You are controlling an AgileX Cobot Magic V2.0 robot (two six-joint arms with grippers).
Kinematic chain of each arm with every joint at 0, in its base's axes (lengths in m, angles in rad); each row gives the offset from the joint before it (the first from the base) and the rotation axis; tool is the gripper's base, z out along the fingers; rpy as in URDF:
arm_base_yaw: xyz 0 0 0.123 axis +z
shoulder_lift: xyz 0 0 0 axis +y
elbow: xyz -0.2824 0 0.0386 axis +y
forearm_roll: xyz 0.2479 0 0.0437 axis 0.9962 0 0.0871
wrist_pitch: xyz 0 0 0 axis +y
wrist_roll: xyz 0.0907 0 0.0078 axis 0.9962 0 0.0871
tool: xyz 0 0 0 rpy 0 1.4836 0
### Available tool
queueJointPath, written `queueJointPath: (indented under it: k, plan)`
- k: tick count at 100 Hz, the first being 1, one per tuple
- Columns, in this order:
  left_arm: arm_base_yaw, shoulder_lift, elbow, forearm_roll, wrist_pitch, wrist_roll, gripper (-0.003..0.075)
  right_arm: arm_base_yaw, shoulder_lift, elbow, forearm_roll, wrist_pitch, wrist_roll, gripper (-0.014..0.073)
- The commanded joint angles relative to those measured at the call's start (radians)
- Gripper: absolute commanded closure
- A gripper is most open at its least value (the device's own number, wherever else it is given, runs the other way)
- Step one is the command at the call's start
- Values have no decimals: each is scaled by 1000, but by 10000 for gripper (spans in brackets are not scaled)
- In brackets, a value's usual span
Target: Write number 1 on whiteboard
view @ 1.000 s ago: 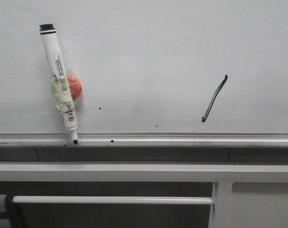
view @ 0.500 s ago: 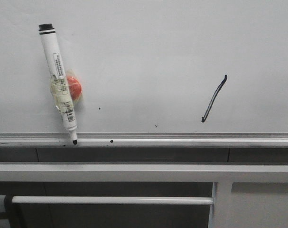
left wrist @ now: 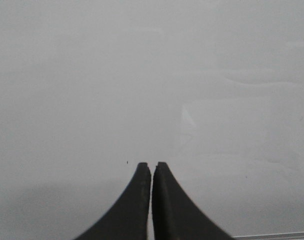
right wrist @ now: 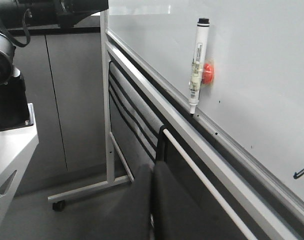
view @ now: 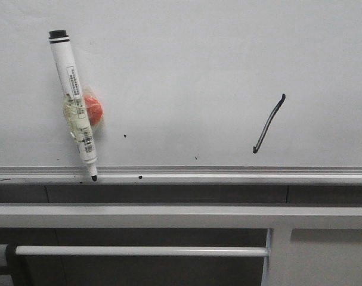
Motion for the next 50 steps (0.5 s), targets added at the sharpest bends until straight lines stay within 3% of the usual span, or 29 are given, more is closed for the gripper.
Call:
queueJointPath:
  k: [1, 27, 50]
  plan:
    - [3, -26, 6, -16, -58, 5, 741, -3, 8, -24, -27, -34, 2, 657]
    - [11, -26, 6, 1, 179, 5, 741, -3, 8, -24, -27, -34, 2, 657]
    - [11, -26, 6, 44, 244, -43, 741, -3, 8, -24, -27, -34, 2, 657]
